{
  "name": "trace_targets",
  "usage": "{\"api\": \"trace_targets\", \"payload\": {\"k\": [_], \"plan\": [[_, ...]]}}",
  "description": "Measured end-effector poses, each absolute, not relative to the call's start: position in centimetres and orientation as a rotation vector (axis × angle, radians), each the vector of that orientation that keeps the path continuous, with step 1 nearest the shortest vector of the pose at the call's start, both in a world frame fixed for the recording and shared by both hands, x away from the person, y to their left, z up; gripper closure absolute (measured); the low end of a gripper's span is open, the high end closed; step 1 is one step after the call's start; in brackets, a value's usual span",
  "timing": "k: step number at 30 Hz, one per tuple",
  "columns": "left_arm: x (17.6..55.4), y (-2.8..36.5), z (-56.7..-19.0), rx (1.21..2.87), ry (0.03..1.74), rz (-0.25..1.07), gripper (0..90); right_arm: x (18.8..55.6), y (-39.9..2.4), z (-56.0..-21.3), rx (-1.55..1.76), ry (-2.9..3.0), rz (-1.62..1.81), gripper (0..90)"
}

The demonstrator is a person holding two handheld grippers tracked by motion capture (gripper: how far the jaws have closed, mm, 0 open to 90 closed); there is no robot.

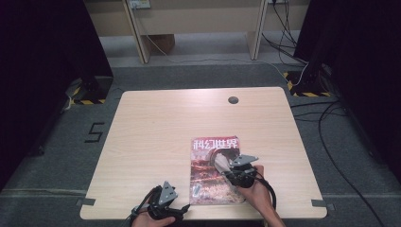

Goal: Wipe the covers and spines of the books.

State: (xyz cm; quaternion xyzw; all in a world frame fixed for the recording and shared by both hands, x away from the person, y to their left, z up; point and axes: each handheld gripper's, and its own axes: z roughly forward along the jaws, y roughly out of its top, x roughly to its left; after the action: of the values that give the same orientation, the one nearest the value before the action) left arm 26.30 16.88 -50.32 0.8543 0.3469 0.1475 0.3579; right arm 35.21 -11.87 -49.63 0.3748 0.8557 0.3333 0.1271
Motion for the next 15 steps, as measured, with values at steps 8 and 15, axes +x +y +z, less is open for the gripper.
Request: {"api": "trace_targets", "payload": {"k": [8,15], "plan": [[26.4,17.4,-50.2,2.191,0.920,0.395,19.4,34.5,-8.6,-49.8,1.004,2.554,1.015,74.9],[26.2,17.5,-50.2,2.196,0.922,0.393,19.4,33.5,-6.5,-49.9,0.919,2.605,1.036,74.9]]}}
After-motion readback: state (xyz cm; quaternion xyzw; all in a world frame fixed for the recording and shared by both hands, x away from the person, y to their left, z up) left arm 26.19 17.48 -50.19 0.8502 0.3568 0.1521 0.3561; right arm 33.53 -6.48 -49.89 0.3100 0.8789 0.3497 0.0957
